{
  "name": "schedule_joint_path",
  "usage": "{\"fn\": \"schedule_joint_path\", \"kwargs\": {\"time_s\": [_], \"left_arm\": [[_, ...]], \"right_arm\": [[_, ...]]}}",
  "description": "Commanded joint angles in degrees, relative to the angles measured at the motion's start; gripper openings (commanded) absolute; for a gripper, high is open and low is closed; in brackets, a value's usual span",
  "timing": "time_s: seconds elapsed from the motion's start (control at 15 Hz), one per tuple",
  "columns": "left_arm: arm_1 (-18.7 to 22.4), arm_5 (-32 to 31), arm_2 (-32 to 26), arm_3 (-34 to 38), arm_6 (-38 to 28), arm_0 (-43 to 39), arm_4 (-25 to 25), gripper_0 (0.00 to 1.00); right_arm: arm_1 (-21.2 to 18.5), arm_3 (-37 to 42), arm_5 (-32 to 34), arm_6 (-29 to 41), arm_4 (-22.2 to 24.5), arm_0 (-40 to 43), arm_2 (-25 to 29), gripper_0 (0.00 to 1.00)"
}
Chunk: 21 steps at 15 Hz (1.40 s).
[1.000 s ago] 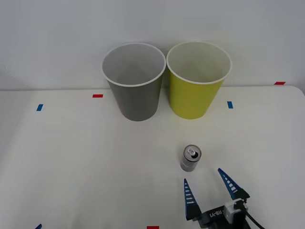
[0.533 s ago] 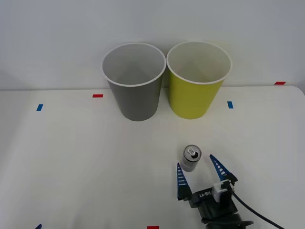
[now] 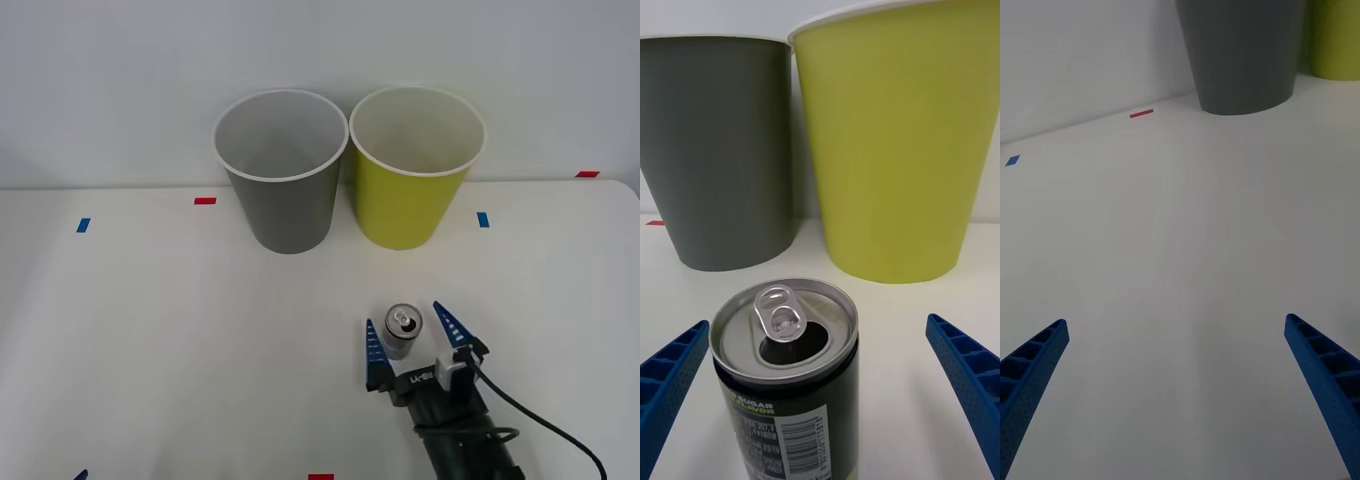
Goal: Put cans in the gray bin and PET bottles in the light green bin.
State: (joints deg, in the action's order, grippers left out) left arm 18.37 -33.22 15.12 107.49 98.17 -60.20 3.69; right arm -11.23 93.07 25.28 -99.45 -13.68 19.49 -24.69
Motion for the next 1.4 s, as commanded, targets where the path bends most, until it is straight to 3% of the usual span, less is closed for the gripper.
{"fn": "schedule_joint_path", "kwargs": {"time_s": [0.07, 0.87, 0.93, 1.0, 1.07, 1.4], "left_arm": [[0.0, 0.0, 0.0, 0.0, 0.0, 0.0, 0.0, 1.0], [0.0, 0.0, 0.0, 0.0, 0.0, 0.0, 0.0, 1.0], [0.0, 0.0, 0.0, 0.0, 0.0, 0.0, 0.0, 1.0], [0.0, 0.0, 0.0, 0.0, 0.0, 0.0, 0.0, 1.0], [0.0, 0.0, 0.0, 0.0, 0.0, 0.0, 0.0, 1.0], [0.0, 0.0, 0.0, 0.0, 0.0, 0.0, 0.0, 1.0]], "right_arm": [[0.0, 0.0, -0.2, -0.5, 0.4, -0.3, -0.2, 1.0], [0.2, 0.0, -2.7, -0.7, -0.5, -0.8, 0.7, 0.98], [0.3, 0.0, -2.6, -0.7, -0.7, -0.9, 0.7, 0.56], [0.6, 0.0, -2.6, -0.6, -0.9, -1.0, 0.6, 0.34], [0.9, 0.0, -2.7, -0.5, -1.3, -1.1, 0.5, 0.19], [1.5, 0.0, -2.9, -0.1, -2.2, -1.4, 0.3, 0.09]]}}
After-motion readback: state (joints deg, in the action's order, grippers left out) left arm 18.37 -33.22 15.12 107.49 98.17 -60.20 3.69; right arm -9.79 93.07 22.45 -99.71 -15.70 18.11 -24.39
